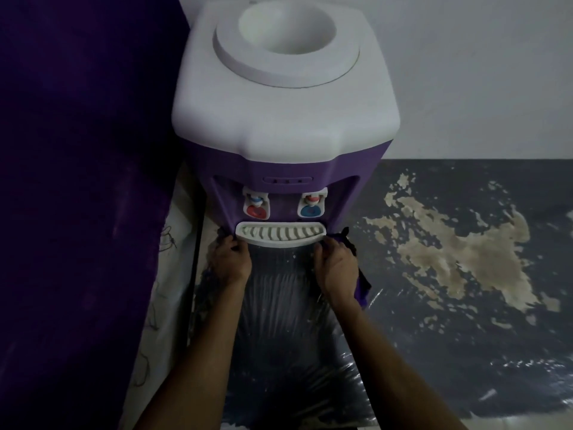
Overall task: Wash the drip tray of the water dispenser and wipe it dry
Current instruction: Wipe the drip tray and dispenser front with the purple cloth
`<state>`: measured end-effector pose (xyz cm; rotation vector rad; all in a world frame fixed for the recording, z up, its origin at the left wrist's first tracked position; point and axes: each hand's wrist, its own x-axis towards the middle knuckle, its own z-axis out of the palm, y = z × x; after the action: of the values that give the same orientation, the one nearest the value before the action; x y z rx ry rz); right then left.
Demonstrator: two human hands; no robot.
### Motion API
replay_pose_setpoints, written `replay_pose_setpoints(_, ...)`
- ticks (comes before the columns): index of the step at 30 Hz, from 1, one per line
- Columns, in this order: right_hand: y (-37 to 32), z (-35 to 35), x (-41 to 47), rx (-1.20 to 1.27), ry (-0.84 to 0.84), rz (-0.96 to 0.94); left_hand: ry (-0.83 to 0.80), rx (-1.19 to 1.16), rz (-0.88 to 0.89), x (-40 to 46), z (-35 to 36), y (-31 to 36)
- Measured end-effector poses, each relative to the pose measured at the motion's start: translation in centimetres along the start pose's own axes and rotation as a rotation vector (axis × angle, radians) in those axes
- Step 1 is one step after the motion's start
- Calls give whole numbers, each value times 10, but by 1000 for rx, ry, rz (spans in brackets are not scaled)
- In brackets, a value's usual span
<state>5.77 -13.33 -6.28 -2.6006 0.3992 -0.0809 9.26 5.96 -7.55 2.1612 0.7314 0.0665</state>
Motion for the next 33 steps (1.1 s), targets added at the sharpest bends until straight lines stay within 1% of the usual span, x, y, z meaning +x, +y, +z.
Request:
replay_pose_setpoints(3,-9,0,11,272,-44,225,-41,-8,-38,4,1,2)
replay_pose_setpoints(6,-14,5,15,481,-90,376,-100,56,-113,9,6,6)
replay_pose_setpoints(9,-17,11,14,542,-54,436,-107,46,-218,12,10,10)
replay_pose_setpoints(13,-18,17,15,630,-63,455,-74,2,-246,14,11,11)
replay_pose_setpoints(15,-19,19,18,677,-72,500,-49,-3,-233,14,9,11)
replay_pose_setpoints(18,-24,19,23,819,-54,578,1,18,-169,11,6,9)
replay_pose_setpoints(21,-25,21,29,960,-66,653,73,-42,-100,7,4,7)
replay_pose_setpoints(25,-22,23,30,1122,-51,747,68,-92,-85,4,4,6)
replay_pose_setpoints(27,-21,25,27,1192,-20,771,57,-183,-103,3,5,4)
replay_pose_setpoints(29,-22,27,22,1251,9,782,13,-329,-158,2,8,5)
replay_pose_setpoints(33,-24,27,21,1353,43,786,-75,-628,-370,5,10,13)
